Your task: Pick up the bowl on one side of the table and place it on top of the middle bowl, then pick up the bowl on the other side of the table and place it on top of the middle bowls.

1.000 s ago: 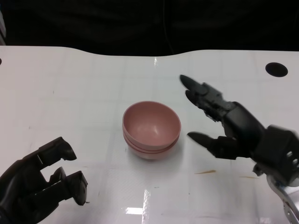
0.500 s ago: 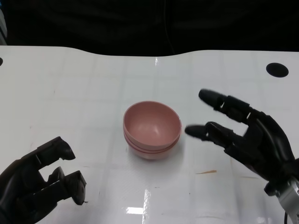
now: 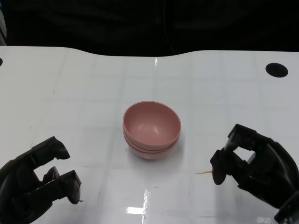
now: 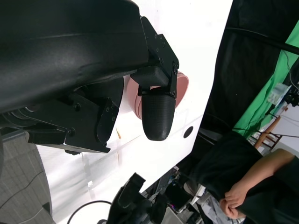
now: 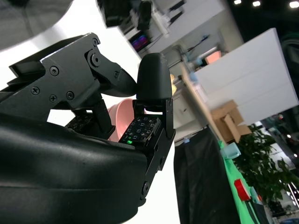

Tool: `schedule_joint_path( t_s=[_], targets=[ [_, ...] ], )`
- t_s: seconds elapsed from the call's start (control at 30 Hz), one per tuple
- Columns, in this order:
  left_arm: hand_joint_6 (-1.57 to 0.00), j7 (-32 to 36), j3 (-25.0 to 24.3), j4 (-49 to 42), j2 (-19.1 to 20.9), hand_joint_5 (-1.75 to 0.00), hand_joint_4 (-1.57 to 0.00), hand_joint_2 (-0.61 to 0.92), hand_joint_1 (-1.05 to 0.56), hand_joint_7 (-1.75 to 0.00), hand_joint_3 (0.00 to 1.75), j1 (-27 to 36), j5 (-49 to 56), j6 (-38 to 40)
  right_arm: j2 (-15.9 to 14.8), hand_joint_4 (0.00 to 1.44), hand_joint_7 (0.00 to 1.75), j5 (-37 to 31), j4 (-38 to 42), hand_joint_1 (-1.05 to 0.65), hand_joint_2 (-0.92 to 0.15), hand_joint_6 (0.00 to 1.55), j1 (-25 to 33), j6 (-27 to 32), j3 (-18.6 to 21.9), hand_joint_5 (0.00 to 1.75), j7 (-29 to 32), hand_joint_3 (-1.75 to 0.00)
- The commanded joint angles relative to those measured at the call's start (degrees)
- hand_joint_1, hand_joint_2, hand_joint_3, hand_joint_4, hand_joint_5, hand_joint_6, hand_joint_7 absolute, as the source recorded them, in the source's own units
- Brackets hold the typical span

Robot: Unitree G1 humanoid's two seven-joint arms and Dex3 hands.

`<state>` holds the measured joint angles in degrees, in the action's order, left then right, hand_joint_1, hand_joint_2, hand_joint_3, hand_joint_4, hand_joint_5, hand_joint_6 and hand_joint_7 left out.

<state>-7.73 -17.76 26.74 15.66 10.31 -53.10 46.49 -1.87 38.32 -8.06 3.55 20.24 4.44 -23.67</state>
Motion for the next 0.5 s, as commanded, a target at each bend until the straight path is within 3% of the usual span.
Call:
schedule_joint_path(
  t_s=[0.03,0.17,0.3,0.4,0.5],
  targets=[
    [-0.54,1.0,-0.5,0.3,0.5,-1.75,-0.94,0.92,0.08,-1.75,1.45,0.3,1.3,-0.5,1.8,0.88,1.45,2.1,0.0,-0.04,-0.48,0.87,1.9,-0.2,1.6,1.75,0.3,-1.21],
    [-0.50,2.8,-1.1,0.6,0.1,-1.75,-0.88,0.92,0.07,-1.75,1.42,0.3,0.6,0.7,3.1,0.86,1.50,2.5,2.0,-0.06,-0.49,0.83,3.1,-1.8,2.9,1.75,-1.4,-1.26],
    [-0.48,3.3,-1.4,0.6,-0.1,-1.75,-0.83,0.92,0.06,-1.75,1.43,0.3,0.2,0.9,3.4,0.81,1.60,2.9,3.7,-0.07,-0.54,0.71,4.3,-3.0,3.7,1.75,-4.2,-1.19],
    [-0.46,2.6,-1.2,0.3,0.1,-1.75,-0.80,0.92,0.06,-1.75,1.43,0.3,0.6,0.4,2.7,0.84,1.43,2.3,5.1,-0.08,-0.59,0.80,4.7,-4.1,4.1,1.71,-6.7,-1.09],
    [-0.48,2.9,-1.3,0.3,0.2,-1.75,-0.80,0.92,0.05,-1.75,1.41,0.3,0.8,0.6,3.5,0.95,1.25,0.1,4.7,-0.09,-0.54,0.93,6.3,-6.8,4.1,1.58,-6.0,-1.09]
  ],
)
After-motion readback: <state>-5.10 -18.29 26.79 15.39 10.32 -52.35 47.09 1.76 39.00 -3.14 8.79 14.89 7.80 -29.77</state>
